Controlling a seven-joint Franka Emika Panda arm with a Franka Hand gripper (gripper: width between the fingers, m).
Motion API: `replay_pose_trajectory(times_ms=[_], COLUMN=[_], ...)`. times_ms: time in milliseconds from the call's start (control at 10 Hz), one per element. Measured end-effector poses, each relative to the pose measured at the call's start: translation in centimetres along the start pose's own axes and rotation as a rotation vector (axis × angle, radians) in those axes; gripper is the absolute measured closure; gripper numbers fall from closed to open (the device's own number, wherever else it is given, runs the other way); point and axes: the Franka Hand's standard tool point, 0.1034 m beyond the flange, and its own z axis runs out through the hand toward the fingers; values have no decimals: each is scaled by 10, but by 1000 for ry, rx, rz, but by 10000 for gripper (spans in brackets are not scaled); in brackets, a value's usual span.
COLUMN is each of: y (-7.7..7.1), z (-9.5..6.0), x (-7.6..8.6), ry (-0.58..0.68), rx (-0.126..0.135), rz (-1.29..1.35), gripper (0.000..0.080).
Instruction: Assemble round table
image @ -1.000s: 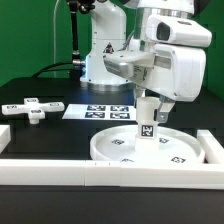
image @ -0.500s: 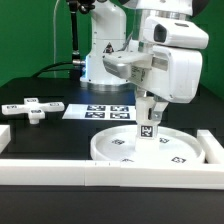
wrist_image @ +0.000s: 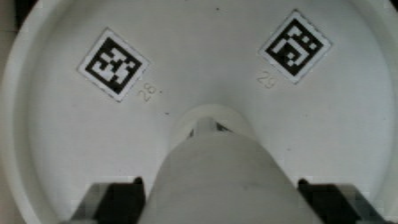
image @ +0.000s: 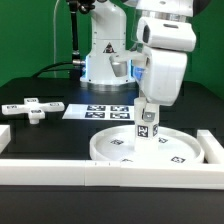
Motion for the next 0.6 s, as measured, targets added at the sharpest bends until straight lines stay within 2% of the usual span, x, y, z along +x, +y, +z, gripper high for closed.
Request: replay_pose_trajectory(times_ms=[600], y=[-2], z=[0], x=[3], ry=[19], rx=[16], rz=[424], gripper=[390])
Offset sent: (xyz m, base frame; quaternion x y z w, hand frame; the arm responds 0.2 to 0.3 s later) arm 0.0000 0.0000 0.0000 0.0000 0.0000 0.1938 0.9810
